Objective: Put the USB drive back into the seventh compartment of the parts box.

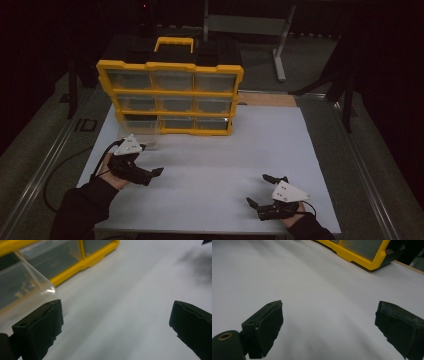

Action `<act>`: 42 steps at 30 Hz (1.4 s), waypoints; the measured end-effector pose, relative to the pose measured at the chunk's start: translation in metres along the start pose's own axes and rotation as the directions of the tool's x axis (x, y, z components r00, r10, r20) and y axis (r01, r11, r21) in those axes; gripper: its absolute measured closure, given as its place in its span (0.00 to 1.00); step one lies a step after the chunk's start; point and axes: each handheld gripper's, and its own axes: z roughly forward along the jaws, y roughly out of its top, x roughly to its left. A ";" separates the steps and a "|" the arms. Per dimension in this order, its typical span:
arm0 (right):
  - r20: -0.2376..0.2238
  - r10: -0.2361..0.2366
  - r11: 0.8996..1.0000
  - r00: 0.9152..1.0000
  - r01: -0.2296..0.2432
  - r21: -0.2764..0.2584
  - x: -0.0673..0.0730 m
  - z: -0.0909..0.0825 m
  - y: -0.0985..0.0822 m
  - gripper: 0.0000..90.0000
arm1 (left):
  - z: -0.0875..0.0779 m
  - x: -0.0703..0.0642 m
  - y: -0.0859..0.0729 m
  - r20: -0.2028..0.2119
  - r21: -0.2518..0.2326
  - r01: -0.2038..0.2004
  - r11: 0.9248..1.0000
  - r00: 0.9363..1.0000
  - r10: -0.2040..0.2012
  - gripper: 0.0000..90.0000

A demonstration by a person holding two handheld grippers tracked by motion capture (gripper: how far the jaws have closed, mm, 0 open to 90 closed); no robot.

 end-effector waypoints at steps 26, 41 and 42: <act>0.002 -0.003 1.000 1.000 0.003 0.006 0.001 0.000 0.000 0.09 | 0.015 -0.015 -0.065 0.027 0.007 0.061 0.998 0.998 -0.062 0.00; -0.001 -0.009 1.000 1.000 0.009 0.013 0.000 0.001 -0.001 0.09 | 0.009 -0.016 -0.087 -0.008 -0.003 0.074 0.997 0.997 -0.074 0.00; 0.001 -0.011 1.000 1.000 0.011 0.013 0.000 0.001 -0.001 0.09 | 0.008 -0.016 -0.088 -0.011 -0.004 0.072 0.997 0.997 -0.072 0.00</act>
